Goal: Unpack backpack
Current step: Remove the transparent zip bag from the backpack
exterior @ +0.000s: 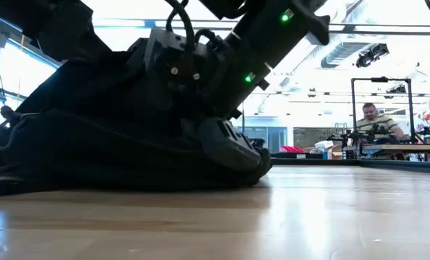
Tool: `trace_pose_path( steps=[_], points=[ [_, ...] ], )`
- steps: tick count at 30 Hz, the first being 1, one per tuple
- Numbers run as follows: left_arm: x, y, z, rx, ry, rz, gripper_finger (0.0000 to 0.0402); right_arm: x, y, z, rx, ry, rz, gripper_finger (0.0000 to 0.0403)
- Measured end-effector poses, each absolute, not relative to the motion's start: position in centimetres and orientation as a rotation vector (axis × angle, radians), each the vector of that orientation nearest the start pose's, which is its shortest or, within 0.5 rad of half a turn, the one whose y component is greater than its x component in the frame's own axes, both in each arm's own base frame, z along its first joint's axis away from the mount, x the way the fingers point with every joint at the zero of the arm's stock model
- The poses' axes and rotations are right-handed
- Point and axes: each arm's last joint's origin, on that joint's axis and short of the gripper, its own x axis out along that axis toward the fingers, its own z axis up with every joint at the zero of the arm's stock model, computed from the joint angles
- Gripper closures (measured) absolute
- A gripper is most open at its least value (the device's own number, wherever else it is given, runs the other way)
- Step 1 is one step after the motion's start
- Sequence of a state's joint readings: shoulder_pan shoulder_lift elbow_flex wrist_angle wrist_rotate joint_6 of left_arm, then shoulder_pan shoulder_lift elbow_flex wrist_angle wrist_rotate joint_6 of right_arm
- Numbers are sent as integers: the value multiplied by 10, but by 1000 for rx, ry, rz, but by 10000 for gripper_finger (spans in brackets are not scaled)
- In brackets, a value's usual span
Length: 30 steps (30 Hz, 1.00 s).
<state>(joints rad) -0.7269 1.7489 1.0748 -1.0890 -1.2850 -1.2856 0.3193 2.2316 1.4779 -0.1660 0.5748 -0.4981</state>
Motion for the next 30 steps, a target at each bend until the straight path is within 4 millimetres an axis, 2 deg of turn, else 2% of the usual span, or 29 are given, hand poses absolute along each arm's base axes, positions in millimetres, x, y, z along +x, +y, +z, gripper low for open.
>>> trace_pose_path(
  steps=[6,9,13,17,21,22,30],
  points=[
    [230,-168,182,333,476,796,402,451,94,114,-672,881,-18,188],
    [232,-169,182,341,478,787,402,453,83,113,-617,890,-39,197],
    [232,-169,182,347,480,783,402,456,69,113,-612,897,-91,236],
    [232,-169,182,349,480,784,402,456,58,105,-572,924,-201,298],
    [232,-169,182,351,475,784,402,455,54,103,-545,941,-253,381],
    [232,-169,182,351,474,785,402,455,54,103,-547,940,-255,391],
    [232,-169,182,354,470,784,402,453,74,120,-623,940,-244,403]
  ],
)
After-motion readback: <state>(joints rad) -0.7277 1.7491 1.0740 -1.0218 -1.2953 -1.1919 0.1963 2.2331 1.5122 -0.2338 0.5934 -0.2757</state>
